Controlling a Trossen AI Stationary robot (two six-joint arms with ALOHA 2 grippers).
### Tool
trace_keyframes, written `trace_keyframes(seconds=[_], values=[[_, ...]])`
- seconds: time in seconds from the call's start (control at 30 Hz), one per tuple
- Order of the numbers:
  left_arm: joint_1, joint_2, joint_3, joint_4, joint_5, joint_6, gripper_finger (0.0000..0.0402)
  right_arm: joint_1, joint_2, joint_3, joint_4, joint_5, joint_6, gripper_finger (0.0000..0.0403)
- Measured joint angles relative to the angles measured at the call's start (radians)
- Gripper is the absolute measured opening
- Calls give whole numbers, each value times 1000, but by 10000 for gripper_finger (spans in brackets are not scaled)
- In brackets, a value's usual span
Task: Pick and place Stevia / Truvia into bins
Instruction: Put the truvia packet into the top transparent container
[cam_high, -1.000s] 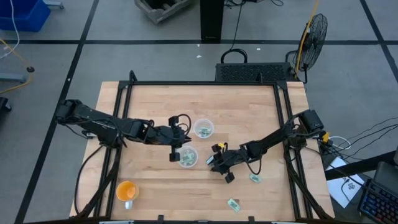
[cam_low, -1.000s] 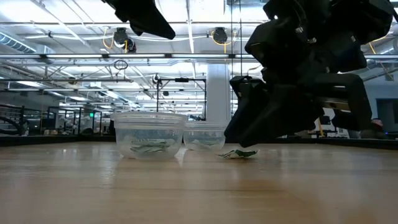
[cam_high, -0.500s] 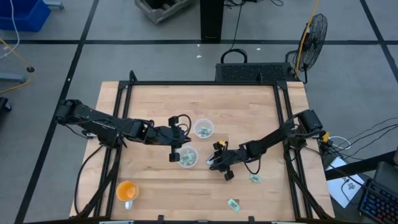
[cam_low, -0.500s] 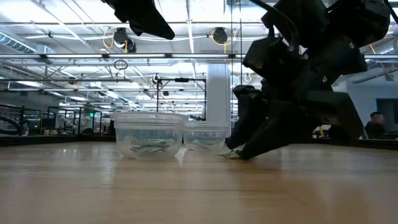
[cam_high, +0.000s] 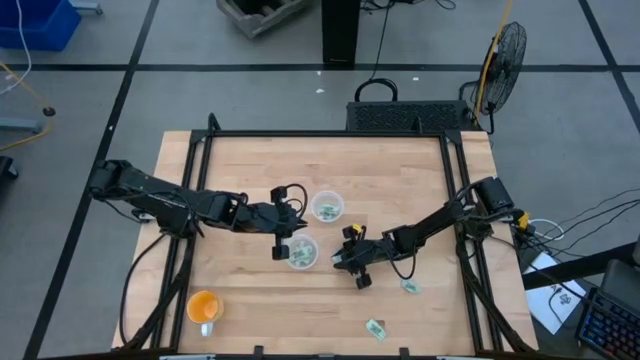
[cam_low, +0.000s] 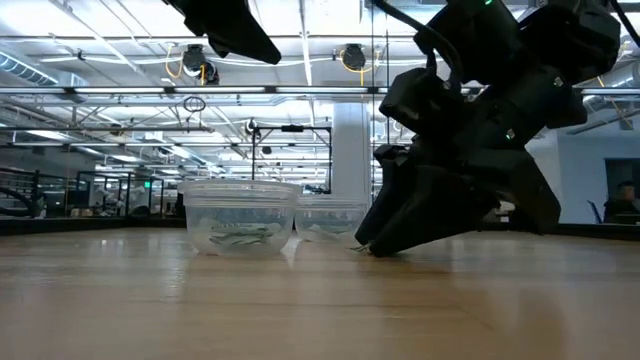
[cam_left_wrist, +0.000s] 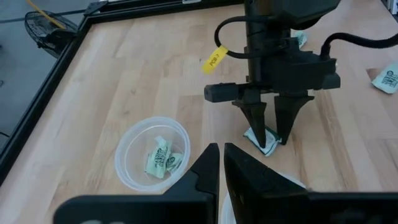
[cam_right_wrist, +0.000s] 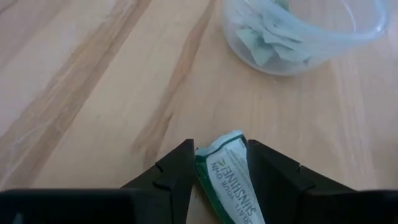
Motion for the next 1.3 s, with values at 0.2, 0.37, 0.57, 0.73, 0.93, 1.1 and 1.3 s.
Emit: trace_keyframes(seconds=[0.2, 0.37, 0.57, 0.73, 0.93, 1.1, 1.3], values=[[0, 0, 0, 0, 0, 0, 31, -27, 0, 0, -17, -68, 61, 106], [0, 0, 0, 0, -1, 0, 31, -31, 1, 0, -9, -71, 61, 55], [0, 0, 0, 0, -1, -1, 31, -33, -14, -5, 52, 29, 50, 6], [0, 0, 0, -1, -1, -2, 31, -32, -115, -2, 81, 324, -7, 4], [0, 0, 0, -1, -1, 0, 31, -87, -241, -2, 153, 439, -47, 2], [0, 0, 0, 10, -1, 30, 31, -193, -256, -2, 159, 324, 99, 1], [0, 0, 0, 12, -1, 30, 31, -295, -160, -3, 155, 160, 247, 1]])
